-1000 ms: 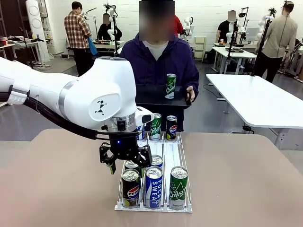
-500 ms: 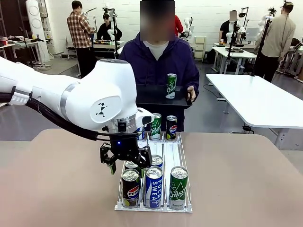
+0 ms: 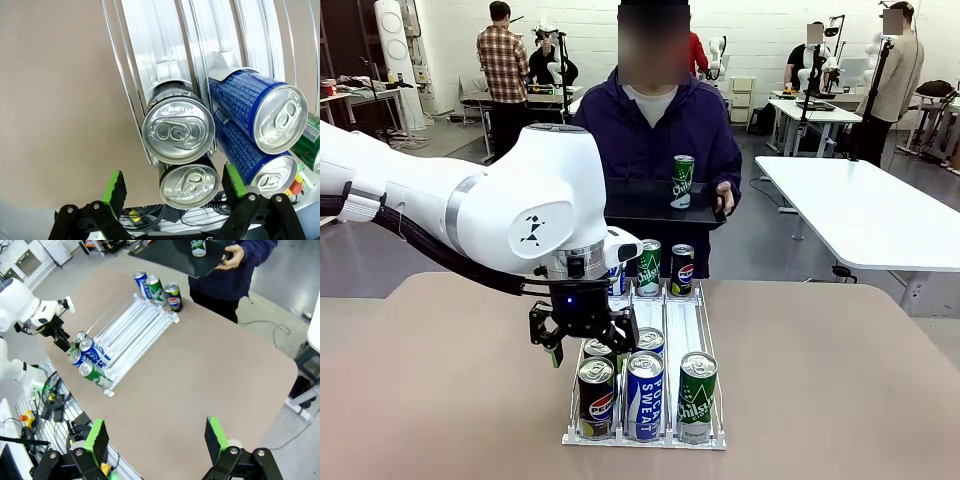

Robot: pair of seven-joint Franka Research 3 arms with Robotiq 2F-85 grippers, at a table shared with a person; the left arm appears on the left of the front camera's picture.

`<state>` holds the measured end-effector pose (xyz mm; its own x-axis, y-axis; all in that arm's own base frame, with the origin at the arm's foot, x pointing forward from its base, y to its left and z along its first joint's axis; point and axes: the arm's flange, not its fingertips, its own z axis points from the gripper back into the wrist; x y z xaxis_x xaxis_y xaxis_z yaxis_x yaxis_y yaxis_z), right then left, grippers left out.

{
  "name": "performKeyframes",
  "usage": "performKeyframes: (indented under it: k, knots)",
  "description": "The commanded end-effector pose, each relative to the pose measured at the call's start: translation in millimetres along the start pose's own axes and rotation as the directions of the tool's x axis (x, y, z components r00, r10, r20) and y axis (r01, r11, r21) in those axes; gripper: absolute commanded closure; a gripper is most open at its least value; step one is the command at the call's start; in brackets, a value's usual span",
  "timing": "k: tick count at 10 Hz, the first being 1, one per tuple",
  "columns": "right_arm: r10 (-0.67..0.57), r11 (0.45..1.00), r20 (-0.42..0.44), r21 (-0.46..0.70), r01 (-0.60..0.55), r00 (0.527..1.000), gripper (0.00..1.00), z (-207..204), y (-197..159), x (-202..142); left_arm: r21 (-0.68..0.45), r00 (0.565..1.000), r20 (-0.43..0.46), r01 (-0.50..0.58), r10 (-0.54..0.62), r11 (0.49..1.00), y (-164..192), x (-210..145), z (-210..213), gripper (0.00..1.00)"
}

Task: Retrieve and hand over the desired beverage to the person.
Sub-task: Pick up another can of the same type that the person held from the Automatic Can Dispenser.

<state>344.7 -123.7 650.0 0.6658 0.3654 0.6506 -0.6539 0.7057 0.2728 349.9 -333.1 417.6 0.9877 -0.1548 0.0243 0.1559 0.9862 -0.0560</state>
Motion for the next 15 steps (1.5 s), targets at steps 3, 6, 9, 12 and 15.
performKeyframes:
  k: [3,6,9,12,15]
  knots:
    - [0.007,1.0,0.013,0.016,-0.007,1.0,0.0,-0.7,-1.4,0.2,0.035,1.0,-0.001,-0.024,0.024,0.999,0.0,1.0,-10.3,0.0]
    - [0.007,1.0,0.013,0.016,-0.007,1.0,0.0,-0.7,-1.4,0.2,0.027,0.999,-0.033,-0.037,0.038,0.999,0.3,0.6,-12.2,0.0]
    - [0.007,1.0,0.013,0.016,-0.007,1.0,0.0,-0.7,-1.4,0.2,0.042,0.997,-0.056,-0.05,0.053,0.998,2.4,-1.4,-12.2,0.0]
    - [0.007,1.0,0.013,0.016,-0.007,1.0,0.0,-0.7,-1.4,0.2,0.05,0.996,-0.069,-0.055,0.058,0.997,2.7,-1.2,-12.8,0.0]
    - [0.007,1.0,0.013,0.016,-0.007,1.0,0.0,-0.7,-1.4,0.2,0.03,0.995,-0.083,-0.046,0.048,0.998,3.8,-2.2,-12.1,0.56]
